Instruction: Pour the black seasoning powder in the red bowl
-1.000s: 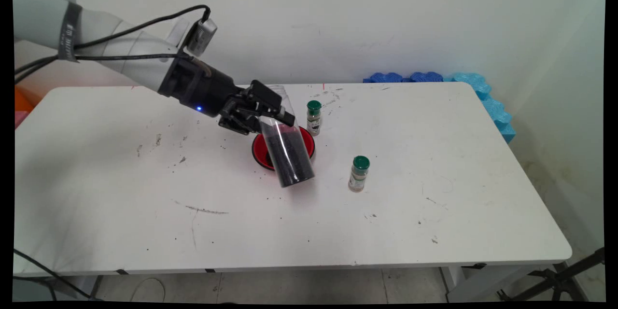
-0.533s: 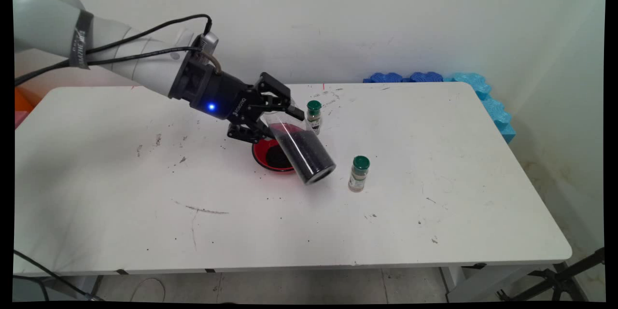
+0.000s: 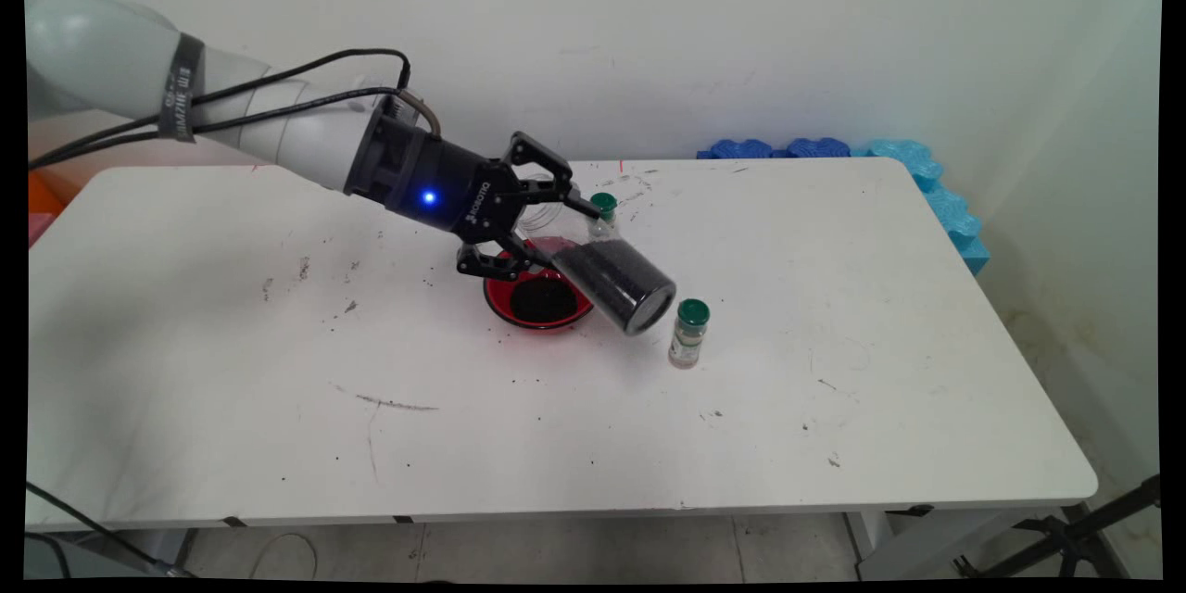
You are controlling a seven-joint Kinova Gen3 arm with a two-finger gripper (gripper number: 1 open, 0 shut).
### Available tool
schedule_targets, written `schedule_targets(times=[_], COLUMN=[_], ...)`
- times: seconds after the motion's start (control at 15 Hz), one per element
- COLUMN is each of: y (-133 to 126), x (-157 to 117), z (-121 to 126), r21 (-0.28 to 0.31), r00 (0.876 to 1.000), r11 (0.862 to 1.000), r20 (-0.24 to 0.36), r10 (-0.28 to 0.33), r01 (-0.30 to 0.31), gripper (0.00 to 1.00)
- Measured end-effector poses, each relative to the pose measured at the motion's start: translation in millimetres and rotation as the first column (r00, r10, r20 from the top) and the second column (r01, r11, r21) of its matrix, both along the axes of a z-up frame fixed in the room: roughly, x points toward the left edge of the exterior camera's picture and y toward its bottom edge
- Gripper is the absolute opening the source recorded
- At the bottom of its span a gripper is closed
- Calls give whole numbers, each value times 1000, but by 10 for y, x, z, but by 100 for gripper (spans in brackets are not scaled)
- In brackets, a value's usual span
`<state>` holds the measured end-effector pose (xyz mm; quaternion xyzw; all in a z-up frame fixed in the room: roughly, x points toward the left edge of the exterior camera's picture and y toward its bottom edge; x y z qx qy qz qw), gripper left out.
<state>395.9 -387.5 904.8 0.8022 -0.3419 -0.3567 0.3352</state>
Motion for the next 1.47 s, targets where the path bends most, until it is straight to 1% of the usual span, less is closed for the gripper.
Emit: schedule_targets(times=[0.13, 0.27, 0.53, 0.87, 1.07, 1.47], y=[-30, -66, -128, -193, -228, -232], x=[4, 10, 24, 10, -8, 30], z=[-43, -90, -197, -328, -387, -464], r21=[51, 94, 167, 230, 271, 339], r00=[998, 994, 982, 967, 954, 931], r11=[998, 992, 975, 955, 940, 911], r20=[-31, -57, -99, -132, -156, -193], r10=[48, 91, 163, 220, 258, 310], r01=[-47, -85, -145, -186, -209, -234], gripper=[0, 0, 0, 0, 0, 0])
